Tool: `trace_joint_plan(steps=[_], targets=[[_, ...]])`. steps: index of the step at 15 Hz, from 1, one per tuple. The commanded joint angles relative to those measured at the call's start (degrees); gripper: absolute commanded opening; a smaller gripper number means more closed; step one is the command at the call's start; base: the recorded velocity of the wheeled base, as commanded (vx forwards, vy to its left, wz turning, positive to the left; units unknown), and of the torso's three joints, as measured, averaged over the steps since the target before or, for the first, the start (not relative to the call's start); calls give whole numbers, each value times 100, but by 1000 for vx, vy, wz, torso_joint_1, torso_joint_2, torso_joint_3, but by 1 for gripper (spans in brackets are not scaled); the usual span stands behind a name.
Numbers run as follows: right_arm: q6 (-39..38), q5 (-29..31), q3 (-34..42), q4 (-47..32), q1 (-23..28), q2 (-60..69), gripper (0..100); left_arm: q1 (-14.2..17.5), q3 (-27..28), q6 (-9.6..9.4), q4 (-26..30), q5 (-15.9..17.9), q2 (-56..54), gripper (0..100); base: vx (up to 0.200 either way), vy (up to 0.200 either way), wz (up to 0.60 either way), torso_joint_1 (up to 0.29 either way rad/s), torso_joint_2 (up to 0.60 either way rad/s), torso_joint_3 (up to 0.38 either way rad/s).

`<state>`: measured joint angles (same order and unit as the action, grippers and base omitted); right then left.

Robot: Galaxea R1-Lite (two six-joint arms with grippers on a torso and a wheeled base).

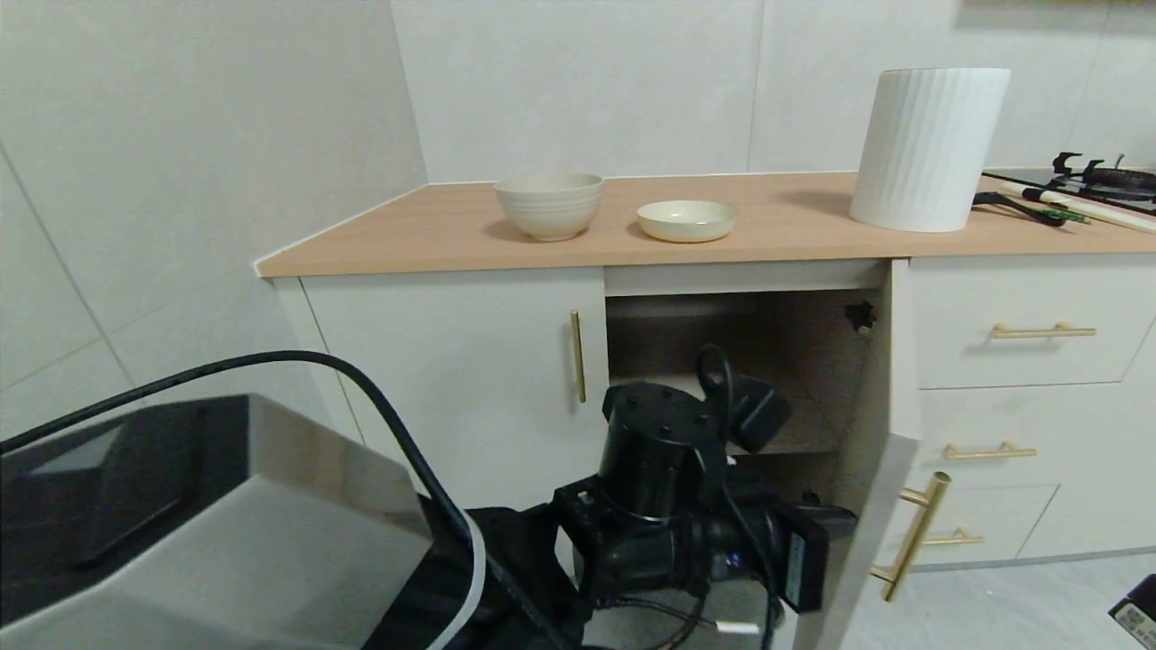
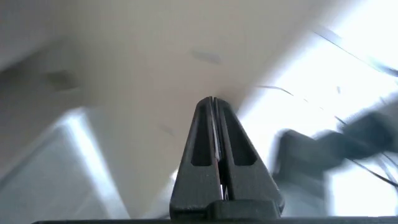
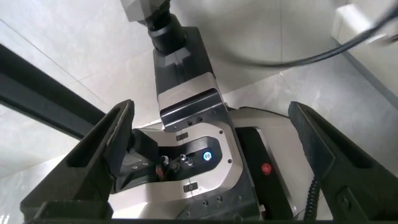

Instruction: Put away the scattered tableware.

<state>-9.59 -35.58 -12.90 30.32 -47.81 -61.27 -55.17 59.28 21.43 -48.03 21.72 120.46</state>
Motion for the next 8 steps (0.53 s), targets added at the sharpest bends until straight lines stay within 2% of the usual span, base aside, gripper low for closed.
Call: trace_joint_plan(steps=[1,2,5,6,8], targets=[[1,-89,15,-8,-9,80,100,-494,-356,-104,75,16,-690,0,0,0,0,0,0,0],[1,-133,15,-8,-9,98,100,-459,-549,-297,66,-1,-857,0,0,0,0,0,0,0],[-16,-63,-46,-17,0,10,100,367,-1015,-333,66,-160,-1288,0,0,0,0,0,0,0],[-51,298,-266,-26,141,-236,100,815,-1402,-333,75,-300,-1710,0,0,0,0,0,0,0],[-113,1247,-749,-26,439,-623,100,1483,-2035,-377,110,-432,-2483,0,0,0,0,0,0,0]])
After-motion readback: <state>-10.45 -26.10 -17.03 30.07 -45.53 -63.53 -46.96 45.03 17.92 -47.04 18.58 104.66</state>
